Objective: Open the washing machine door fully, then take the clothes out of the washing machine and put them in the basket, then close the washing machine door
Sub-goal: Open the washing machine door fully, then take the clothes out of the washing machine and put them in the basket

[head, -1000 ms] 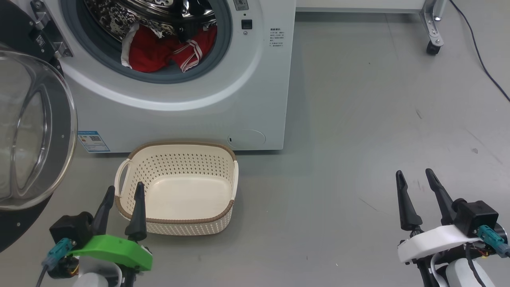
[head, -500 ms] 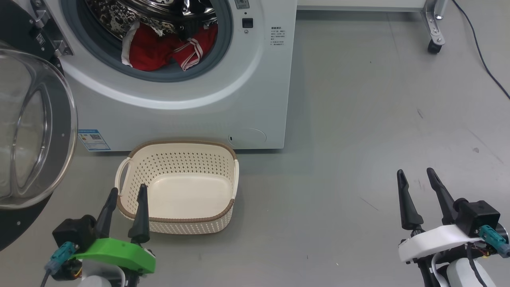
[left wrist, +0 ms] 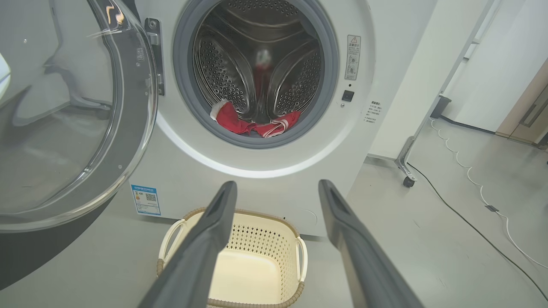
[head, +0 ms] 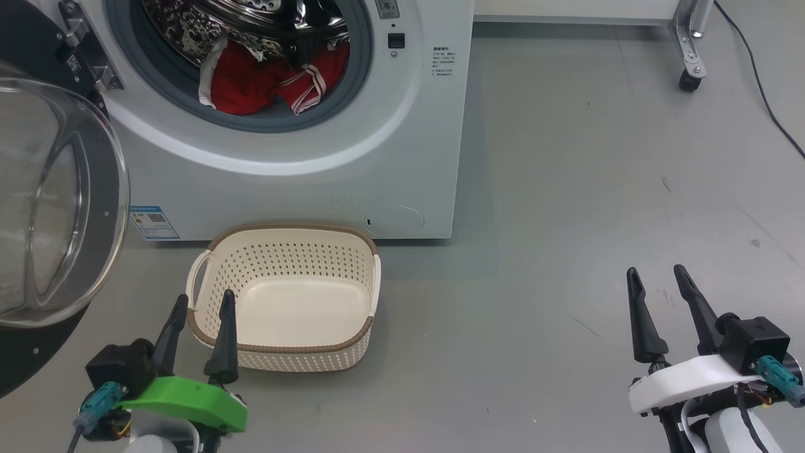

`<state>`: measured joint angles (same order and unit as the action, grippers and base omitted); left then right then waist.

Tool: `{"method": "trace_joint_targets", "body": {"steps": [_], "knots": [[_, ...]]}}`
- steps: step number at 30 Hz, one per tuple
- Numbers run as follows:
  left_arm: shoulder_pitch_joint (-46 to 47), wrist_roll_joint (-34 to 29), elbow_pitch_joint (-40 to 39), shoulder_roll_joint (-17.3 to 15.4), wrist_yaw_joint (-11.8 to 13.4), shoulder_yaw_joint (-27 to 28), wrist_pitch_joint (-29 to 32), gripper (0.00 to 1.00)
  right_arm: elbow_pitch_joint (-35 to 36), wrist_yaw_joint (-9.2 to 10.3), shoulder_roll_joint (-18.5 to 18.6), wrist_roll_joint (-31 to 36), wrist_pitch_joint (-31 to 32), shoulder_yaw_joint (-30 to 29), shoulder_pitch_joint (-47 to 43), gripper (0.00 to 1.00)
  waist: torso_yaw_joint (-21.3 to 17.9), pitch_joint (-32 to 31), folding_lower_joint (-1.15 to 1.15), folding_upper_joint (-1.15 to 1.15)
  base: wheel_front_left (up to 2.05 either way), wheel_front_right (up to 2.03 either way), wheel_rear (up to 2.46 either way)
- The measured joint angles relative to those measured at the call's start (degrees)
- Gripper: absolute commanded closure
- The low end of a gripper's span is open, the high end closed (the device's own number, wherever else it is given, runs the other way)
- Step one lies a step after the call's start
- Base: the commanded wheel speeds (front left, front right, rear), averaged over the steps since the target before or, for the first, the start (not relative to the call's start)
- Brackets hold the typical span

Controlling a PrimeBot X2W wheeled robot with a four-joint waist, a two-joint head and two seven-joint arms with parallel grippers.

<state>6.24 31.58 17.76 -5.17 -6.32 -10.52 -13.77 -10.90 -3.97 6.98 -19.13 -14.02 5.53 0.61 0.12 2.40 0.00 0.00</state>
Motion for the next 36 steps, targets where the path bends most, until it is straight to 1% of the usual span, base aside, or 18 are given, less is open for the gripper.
{"method": "trace_joint_targets", "body": {"steps": [13, 15, 16, 20, 36], "knots": [[-0.49, -0.41, -0.58, -0.16, 0.0, -0.43, -0.01, 0.0, 0.27, -0.08, -0.22, 0.0, 0.0, -0.1, -0.24, 0.0, 0.16, 0.07, 0.0, 0.0, 0.0, 0.0, 0.0], [-0.65, 0.16, -0.73, -0.03, -0.02, -0.51, -0.01, 0.0, 0.3, -0.08, -0.26, 0.0, -0.01, -0.1, -0.24, 0.0, 0.14, 0.14, 0.0, 0.0, 0.04, -0.04, 0.0], [-0.82, 1.4, -1.15, 0.16, -0.04, -0.57, -0.01, 0.0, 0.3, -0.08, -0.35, 0.0, -0.01, -0.1, -0.25, 0.0, 0.12, 0.22, 0.0, 0.0, 0.14, -0.14, 0.0], [-1.01, 1.65, -1.64, 0.14, -0.04, -0.52, -0.37, 0.0, 0.33, -0.09, -0.46, 0.0, -0.01, -0.1, -0.32, 0.0, 0.12, 0.41, 0.0, 0.0, 0.24, -0.24, 0.0], [-1.19, 1.67, -2.54, -0.01, -0.11, -0.6, -0.43, 0.0, 0.44, -0.2, -0.6, 0.01, -0.16, -0.2, -0.87, 0.0, 0.31, 1.06, 0.0, 0.0, 0.64, -0.64, 0.0]]}}
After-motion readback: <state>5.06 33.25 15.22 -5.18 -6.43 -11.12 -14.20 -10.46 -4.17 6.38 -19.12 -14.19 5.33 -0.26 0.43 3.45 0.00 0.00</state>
